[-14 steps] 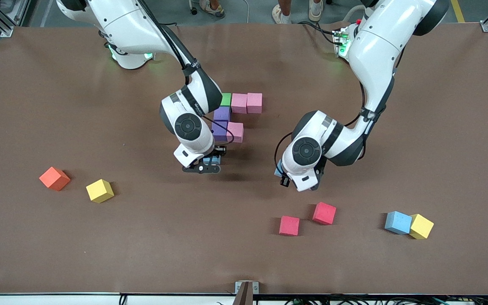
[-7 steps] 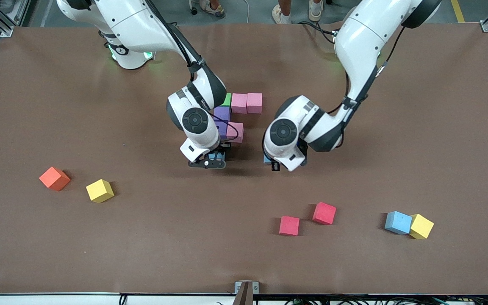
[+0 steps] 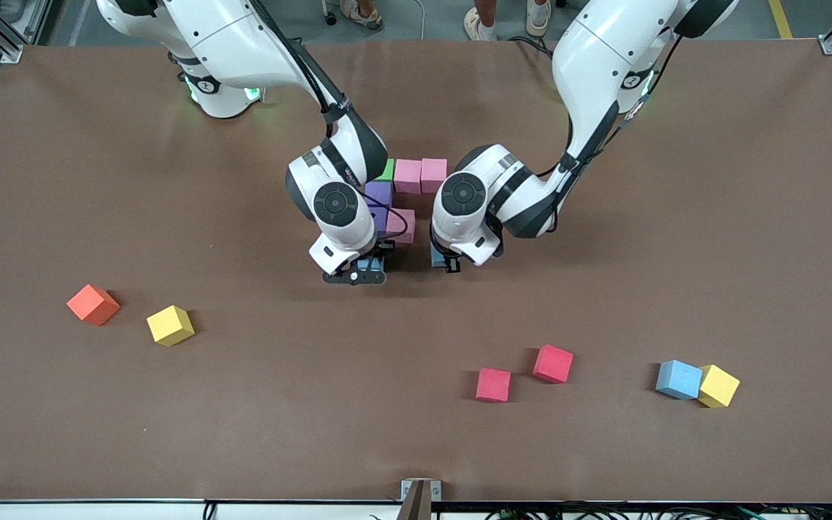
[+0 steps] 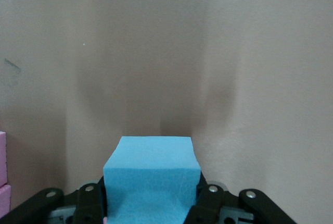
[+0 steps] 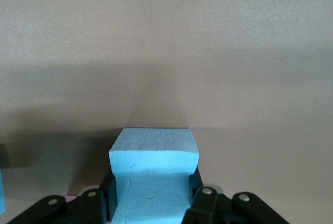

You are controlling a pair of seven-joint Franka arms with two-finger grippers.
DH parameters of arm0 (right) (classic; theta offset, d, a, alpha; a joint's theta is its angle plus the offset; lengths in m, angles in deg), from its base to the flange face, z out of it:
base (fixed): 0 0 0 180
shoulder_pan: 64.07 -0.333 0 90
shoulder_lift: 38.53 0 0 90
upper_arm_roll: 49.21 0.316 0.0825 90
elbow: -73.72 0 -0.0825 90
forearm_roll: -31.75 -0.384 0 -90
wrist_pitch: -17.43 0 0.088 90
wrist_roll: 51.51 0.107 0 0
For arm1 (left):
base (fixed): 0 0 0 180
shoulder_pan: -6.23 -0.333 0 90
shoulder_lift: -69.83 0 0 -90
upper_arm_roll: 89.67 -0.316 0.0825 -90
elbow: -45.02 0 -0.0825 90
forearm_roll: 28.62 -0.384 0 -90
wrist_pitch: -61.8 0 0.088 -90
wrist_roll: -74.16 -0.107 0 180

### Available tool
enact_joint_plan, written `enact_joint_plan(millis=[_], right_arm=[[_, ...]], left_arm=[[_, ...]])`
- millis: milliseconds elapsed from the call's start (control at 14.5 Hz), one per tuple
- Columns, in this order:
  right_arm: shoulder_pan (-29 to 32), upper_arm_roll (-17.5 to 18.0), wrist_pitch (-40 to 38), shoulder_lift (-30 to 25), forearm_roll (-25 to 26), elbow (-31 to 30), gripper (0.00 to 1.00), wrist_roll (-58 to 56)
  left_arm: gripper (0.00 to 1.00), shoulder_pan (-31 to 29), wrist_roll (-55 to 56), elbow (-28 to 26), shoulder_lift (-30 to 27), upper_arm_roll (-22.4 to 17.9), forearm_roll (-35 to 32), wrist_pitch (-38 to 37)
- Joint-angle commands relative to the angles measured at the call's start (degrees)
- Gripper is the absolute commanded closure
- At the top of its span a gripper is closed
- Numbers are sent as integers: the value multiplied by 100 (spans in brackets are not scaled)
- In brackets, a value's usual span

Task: Arrange 11 blocks into digit 3
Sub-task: 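Place the blue cubes below purple and beside pink, opening both grippers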

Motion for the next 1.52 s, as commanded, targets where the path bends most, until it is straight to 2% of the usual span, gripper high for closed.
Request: enact_joint_plan(millis=[0,138,552,1035,1105,1174,1312,1450], right_arm=[[-57,-25,82,-272,-22,-370,75,41],[-74,-25,82,-298,-22,-396,75,50],[-162,-16,178,-298,-49,-431,75,112],[-171,-16,284,-289,-49,-502,73,103],[-171,-16,284,-289,-49,-502,67,103],[-171,-16,284,-289,-49,-502,54,103],[-153,-16,223,-289,-58,-493,0,164],[-153,-16,214,-289,-58,-484,0,304]], left_arm=[[99,182,142,-392,-246,-55,-1,249],[99,287,229,-568,-273,-64,-28,355],[99,455,1126,-788,-264,-46,-818,566],[99,552,1136,-999,-308,-46,-863,751],[99,552,1144,-1008,-317,-46,-863,751],[99,560,1136,-1008,-326,-46,-863,751],[99,595,1144,-999,-326,-46,-863,751],[99,692,1144,-990,-326,-55,-863,751]])
